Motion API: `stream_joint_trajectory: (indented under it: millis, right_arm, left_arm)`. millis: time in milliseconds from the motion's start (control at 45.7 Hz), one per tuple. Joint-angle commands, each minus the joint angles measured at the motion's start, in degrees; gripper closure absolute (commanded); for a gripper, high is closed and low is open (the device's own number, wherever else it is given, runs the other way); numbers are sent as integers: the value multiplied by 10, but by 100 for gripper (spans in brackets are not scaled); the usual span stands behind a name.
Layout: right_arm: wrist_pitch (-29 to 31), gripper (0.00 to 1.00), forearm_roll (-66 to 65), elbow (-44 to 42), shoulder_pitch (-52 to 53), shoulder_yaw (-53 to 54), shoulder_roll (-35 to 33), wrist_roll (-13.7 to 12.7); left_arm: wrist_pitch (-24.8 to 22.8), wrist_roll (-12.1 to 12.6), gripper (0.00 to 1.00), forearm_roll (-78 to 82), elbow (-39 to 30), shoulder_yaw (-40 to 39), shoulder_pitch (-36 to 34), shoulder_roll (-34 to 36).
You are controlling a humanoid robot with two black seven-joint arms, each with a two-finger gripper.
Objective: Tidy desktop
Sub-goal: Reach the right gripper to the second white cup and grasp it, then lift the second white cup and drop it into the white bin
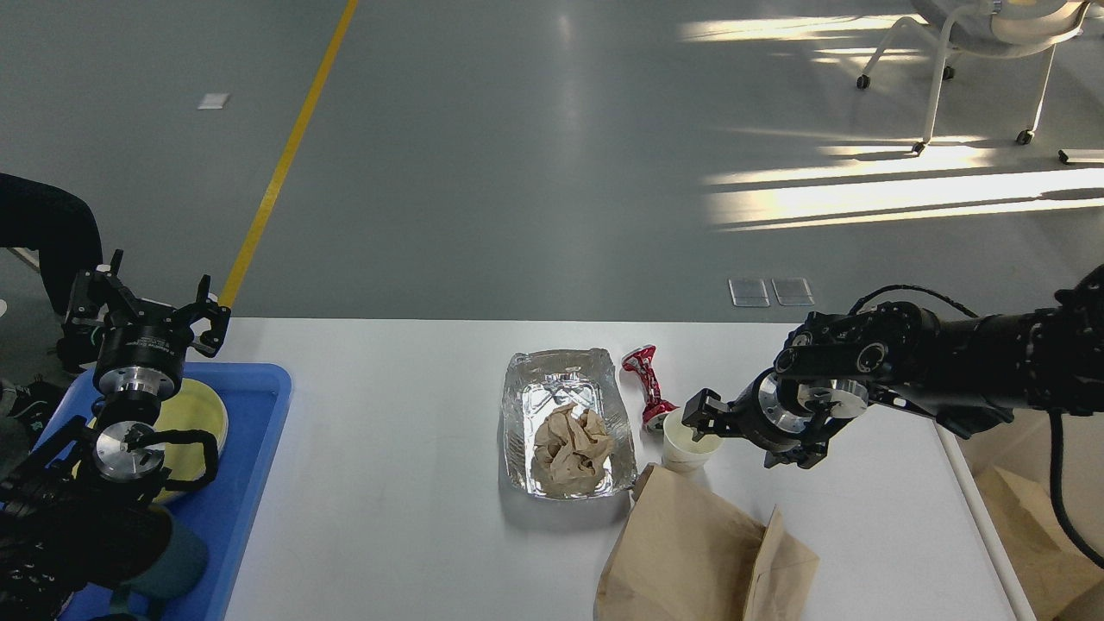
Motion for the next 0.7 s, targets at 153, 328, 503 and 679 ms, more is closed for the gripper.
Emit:
stream_joint_trajectory:
  millis: [153, 328, 503, 679]
  right_arm:
    - [0, 100, 0, -1, -3, -3, -1, -3]
    - [0, 100, 0, -1, -2, -2, -4, -3]
    - [5, 100, 0, 1, 16, -6, -9, -3]
    - [17, 100, 2, 17, 91, -22, -61, -3]
  left_arm:
    - [0, 0, 4, -1, 0, 0, 0, 0]
    - [0, 0, 4, 0, 0, 1, 0, 0]
    - [0, 0, 4, -1, 0, 1, 0, 0]
    - [0, 0, 4, 0, 0, 0, 0, 0]
